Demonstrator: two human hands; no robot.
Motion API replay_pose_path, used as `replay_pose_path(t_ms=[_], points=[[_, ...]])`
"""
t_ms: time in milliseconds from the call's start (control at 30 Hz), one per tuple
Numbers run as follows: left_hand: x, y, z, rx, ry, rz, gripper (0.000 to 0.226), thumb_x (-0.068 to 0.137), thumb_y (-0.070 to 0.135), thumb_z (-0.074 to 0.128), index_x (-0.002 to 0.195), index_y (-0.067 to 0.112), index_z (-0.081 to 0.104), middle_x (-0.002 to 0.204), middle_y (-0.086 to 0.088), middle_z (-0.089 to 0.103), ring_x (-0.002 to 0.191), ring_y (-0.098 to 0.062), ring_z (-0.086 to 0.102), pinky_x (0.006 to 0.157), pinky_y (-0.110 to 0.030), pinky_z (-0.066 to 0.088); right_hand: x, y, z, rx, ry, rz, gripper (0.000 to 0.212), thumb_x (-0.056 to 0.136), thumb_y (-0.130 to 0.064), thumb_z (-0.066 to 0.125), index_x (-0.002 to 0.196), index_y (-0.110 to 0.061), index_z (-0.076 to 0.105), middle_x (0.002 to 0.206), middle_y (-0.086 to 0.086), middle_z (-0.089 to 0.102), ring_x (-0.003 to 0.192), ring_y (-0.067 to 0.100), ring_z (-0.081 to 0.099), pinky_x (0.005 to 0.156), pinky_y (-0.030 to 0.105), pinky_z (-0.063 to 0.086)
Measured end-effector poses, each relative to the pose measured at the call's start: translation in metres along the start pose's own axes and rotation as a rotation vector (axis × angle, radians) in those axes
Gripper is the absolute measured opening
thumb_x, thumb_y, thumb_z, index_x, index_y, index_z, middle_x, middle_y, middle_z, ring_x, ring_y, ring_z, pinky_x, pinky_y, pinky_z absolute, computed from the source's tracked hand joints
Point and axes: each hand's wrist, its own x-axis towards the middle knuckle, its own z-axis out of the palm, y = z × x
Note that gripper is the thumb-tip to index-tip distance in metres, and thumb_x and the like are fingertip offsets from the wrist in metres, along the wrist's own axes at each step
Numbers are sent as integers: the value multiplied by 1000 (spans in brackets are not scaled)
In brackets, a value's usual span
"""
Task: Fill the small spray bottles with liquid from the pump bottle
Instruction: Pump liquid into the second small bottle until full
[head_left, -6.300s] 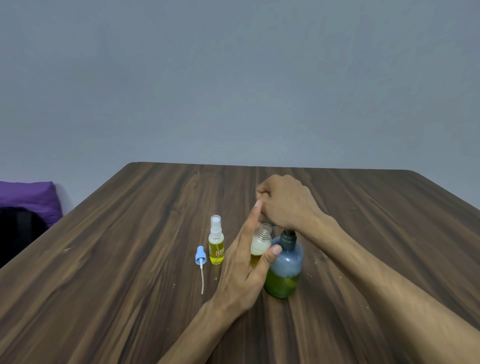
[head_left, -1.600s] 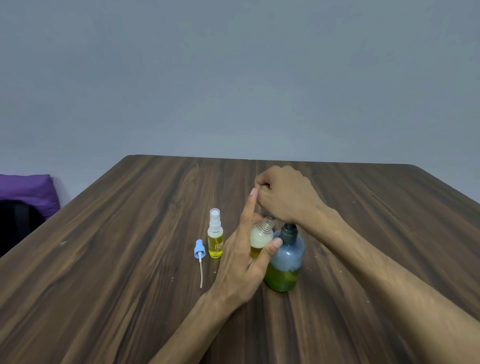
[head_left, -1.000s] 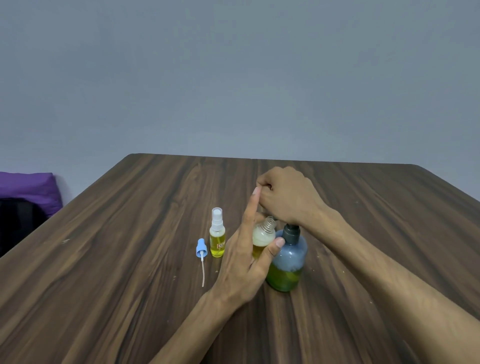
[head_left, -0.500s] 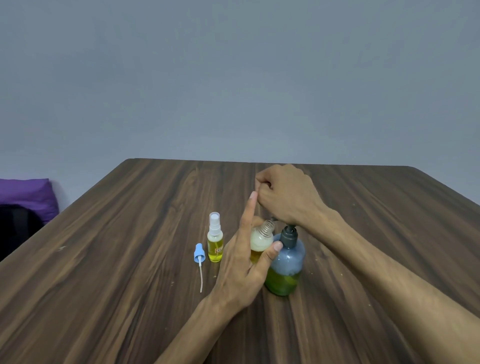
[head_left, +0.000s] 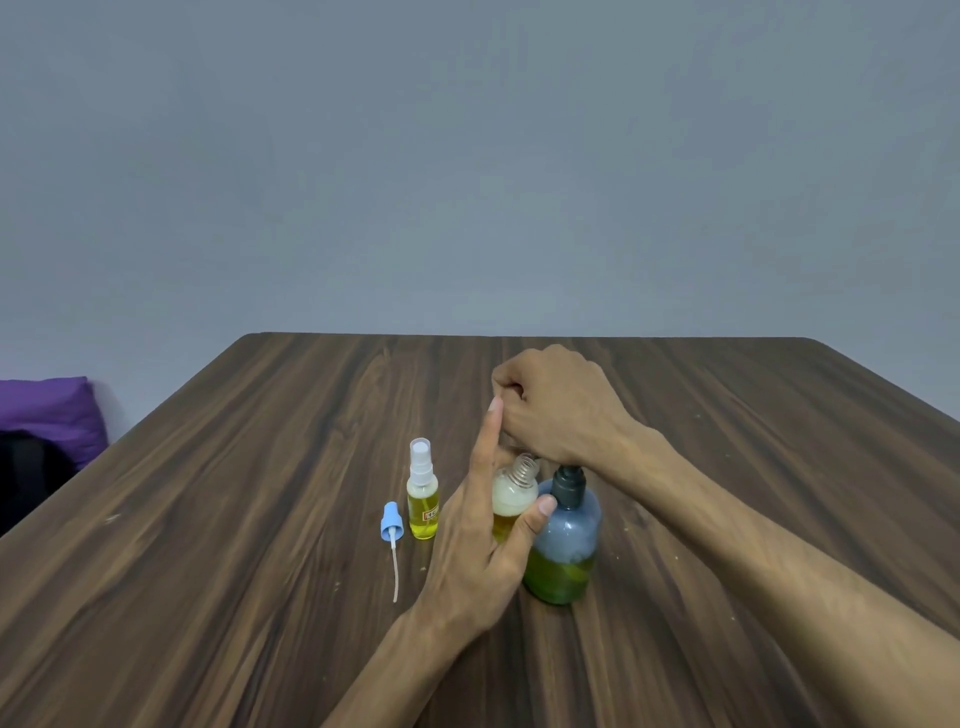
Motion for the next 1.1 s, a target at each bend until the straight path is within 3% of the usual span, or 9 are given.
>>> replay_pose_path(t_ms=[67, 167, 267, 433, 567, 700, 833, 1000, 1100], points=[[1, 0, 1, 7, -5, 2, 86, 103, 26, 65, 169, 39, 13, 118, 23, 71, 110, -9, 71, 98, -33, 58, 0, 1, 0, 21, 4, 2, 22, 79, -17, 48, 58, -12, 46, 54, 2, 53, 53, 18, 43, 54, 30, 34], [0, -1, 2, -8, -3, -21, 86, 102, 15, 66, 170, 28, 15, 138, 44, 56, 127, 9, 60, 107, -16, 47, -1, 0, 4, 15, -57, 13, 26, 81, -18, 49, 55, -14, 45, 51, -1, 49, 52, 17, 43, 54, 29, 33], [0, -4, 2, 6, 1, -10, 84, 103, 22, 66, 170, 29, 15, 136, 49, 53, 125, 16, 56, 106, -13, 45, -1, -1, 4, 18, -67, 7, 28, 81, -18, 49, 54, -15, 46, 49, -1, 47, 51, 17, 42, 55, 31, 35], [0, -3, 1, -14, -5, -35, 83, 103, 31, 63, 169, 38, 14, 131, 47, 56, 121, 13, 58, 105, -20, 49, -3, 0, 4, 60, -58, 30, 29, 82, -17, 50, 54, -15, 46, 49, -2, 47, 51, 16, 43, 54, 30, 36], [1, -4, 1, 10, 6, -32, 83, 102, 34, 64, 169, 41, 14, 128, 36, 65, 119, 7, 61, 104, -29, 52, -3, 0, 6, 53, -30, 45, 26, 83, -18, 49, 57, -11, 50, 51, 0, 49, 52, 18, 44, 53, 31, 39], [1, -1, 2, -2, 16, -34, 83, 102, 36, 64, 168, 45, 14, 124, 41, 63, 116, 6, 63, 103, -30, 53, -5, -1, 5, 39, -76, 67, 24, 83, -18, 50, 63, -8, 59, 54, 1, 55, 56, 21, 52, 56, 32, 41], [0, 0, 1, 14, 11, -16, 84, 101, 38, 64, 168, 42, 14, 117, 31, 68, 108, -3, 69, 97, -22, 53, 0, 0, -2, 44, -37, 38, 23, 80, -17, 48, 59, -10, 54, 51, -1, 52, 55, 20, 51, 58, 35, 47], [2, 0, 2, -10, 3, -37, 86, 101, 15, 67, 169, 24, 15, 137, 46, 56, 125, 14, 58, 105, -12, 46, -4, -3, 4, 17, -64, 39, 27, 84, -19, 49, 60, -10, 56, 54, 2, 57, 55, 21, 53, 55, 31, 40], [1, 1, 1, 9, 5, -22, 88, 102, 23, 69, 170, 33, 15, 122, 30, 68, 111, -1, 68, 98, -15, 50, -1, -2, -2, 33, -31, 15, 29, 83, -17, 49, 54, -15, 48, 48, -4, 48, 51, 16, 46, 55, 31, 39]])
